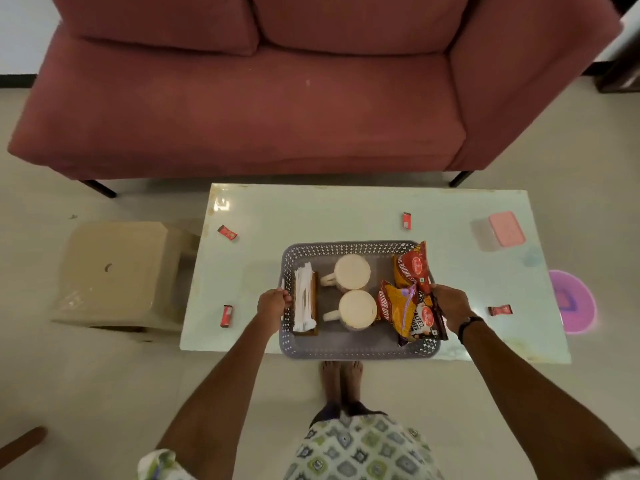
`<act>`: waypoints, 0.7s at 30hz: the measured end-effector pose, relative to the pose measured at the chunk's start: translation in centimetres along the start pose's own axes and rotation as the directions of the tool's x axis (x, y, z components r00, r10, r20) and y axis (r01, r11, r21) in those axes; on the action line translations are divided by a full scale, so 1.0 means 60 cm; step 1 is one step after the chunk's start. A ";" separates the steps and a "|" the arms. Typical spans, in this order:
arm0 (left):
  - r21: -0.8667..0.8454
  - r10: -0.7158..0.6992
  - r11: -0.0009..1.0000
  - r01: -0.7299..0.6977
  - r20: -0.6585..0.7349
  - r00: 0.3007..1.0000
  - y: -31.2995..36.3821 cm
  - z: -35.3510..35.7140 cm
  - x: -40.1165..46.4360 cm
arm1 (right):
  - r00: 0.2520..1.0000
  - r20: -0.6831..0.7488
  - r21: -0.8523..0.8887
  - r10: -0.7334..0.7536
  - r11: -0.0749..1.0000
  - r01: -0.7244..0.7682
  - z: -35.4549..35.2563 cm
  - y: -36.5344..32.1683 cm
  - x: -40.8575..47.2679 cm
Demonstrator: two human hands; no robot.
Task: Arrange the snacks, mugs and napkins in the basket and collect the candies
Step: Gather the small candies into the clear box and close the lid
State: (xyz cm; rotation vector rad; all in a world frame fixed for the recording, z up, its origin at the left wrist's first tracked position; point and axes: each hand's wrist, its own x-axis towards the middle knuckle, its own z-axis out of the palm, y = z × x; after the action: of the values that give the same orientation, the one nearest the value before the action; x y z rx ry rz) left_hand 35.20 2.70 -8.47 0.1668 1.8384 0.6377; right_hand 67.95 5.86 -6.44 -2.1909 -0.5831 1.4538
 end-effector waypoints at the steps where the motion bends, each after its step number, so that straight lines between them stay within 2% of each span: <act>1: 0.017 -0.002 1.000 0.002 0.006 1.000 0.002 0.003 0.001 | 1.000 -0.003 0.001 0.011 1.000 -0.011 0.000 0.008 0.005; 7: 0.052 -0.036 0.998 0.035 0.032 0.999 0.022 0.030 0.023 | 0.999 0.035 -0.025 0.033 0.999 -0.032 0.007 0.019 0.042; 14: -0.009 -0.043 0.999 0.044 0.067 0.997 0.070 0.068 0.070 | 0.998 0.050 -0.124 0.030 0.992 -0.024 0.019 -0.018 0.118; 21: -0.025 -0.022 0.999 0.022 0.013 1.000 0.095 0.102 0.145 | 1.000 0.014 -0.026 -0.020 0.999 0.020 0.054 -0.038 0.202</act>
State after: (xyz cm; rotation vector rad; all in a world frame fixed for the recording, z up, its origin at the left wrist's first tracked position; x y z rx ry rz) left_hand 36.55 13.21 -14.27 0.1333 1.8163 0.6426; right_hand 69.02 15.04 -15.20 -2.1905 -0.6302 1.4595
